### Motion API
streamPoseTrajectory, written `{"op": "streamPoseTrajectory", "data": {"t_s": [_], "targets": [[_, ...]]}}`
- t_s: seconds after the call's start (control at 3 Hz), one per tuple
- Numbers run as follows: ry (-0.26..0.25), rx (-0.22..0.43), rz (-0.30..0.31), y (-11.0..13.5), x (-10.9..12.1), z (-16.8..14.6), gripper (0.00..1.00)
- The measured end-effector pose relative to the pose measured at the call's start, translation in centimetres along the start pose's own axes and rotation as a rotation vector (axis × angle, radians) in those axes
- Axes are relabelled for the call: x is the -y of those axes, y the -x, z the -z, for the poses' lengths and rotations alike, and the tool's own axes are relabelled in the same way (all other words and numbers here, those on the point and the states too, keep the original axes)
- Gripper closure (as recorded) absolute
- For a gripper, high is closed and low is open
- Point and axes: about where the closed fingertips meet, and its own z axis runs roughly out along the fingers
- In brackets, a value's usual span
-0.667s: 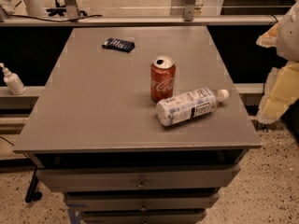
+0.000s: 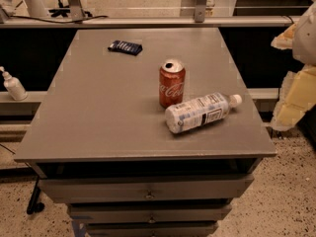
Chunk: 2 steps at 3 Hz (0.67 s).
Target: Pick blue plastic bottle
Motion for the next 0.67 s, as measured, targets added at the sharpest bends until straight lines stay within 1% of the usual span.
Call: {"op": "streamPoseTrajectory", "data": {"t_s": [0.33,0.67], "targets": [[0.017,0.030,-0.006,0.2,-0.1,-2.9,0.00],[0.060,0.104,0.015,1.4,-0.6,-8.2,0.00]]}}
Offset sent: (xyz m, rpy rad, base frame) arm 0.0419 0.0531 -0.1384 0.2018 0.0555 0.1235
